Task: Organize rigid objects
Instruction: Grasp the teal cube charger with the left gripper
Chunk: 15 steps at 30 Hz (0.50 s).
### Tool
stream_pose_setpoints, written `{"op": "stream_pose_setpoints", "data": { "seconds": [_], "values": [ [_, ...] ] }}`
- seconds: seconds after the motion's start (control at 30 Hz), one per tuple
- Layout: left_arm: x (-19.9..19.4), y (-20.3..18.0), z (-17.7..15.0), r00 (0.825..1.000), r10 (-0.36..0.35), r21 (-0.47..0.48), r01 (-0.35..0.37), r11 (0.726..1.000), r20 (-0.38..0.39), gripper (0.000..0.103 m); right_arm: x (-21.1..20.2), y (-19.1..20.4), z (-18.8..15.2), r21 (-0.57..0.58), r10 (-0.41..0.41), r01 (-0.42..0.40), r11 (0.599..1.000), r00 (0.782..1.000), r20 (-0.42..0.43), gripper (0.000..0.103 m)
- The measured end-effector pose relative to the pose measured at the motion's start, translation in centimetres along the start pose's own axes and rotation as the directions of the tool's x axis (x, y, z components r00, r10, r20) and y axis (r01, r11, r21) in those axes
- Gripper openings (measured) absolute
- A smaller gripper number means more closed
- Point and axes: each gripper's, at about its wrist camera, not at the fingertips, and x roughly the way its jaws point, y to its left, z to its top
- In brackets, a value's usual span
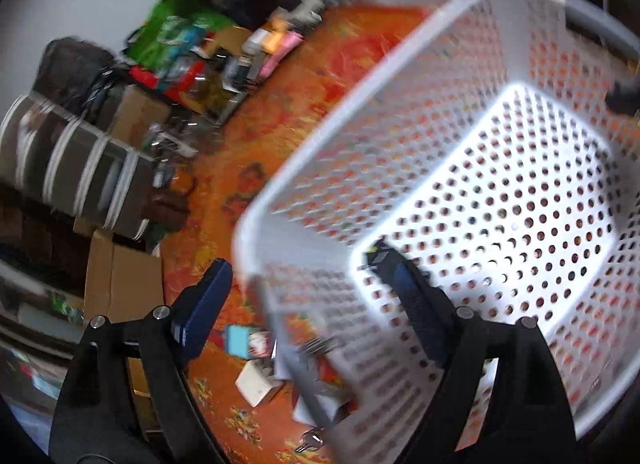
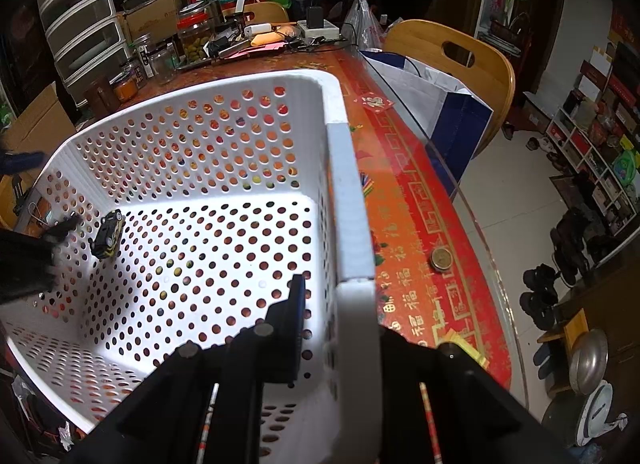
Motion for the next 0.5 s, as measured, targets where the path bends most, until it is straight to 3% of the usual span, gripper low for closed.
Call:
{"op": "stream_pose_setpoints", "data": {
  "seconds": [0.13, 0.2, 0.3, 0.4, 0.5],
  "values": [
    [-1.7, 7.9, -3.6, 0.999, -0.01, -0.189, 0.017, 0.982, 0.038, 0.086, 0.0, 0.0, 0.0, -0.001, -0.006, 0.006, 1.0, 1.0, -0.001, 0.012],
    [-0.9, 11.8, -6.0, 0.999, -0.026, -0.269, 0.032, 0.963, 0.027, 0.098, 0.0, 0.0, 0.0, 0.0, -0.004, 0.004, 1.0, 1.0, -0.001, 0.012],
    [3.2, 16.2, -9.6, 0.998, -0.047, -0.37, 0.027, 0.929, -0.045, 0.101, 0.0, 0.0, 0.1, -0.003, -0.003, 0.003, 1.0, 1.0, -0.002, 0.011],
    [8.6, 17.8, -12.8, 0.985, -0.111, -0.442, 0.041, 0.896, -0.133, 0.1, 0.0, 0.0, 0.1, -0.002, -0.004, 0.004, 1.0, 1.0, -0.001, 0.012],
    [12.9, 18.9, -14.7, 0.97, -0.154, -0.505, 0.039, 0.863, -0.188, 0.092, 0.0, 0.1, 0.2, -0.001, -0.006, 0.006, 1.0, 1.0, -0.002, 0.012]
  ]
}}
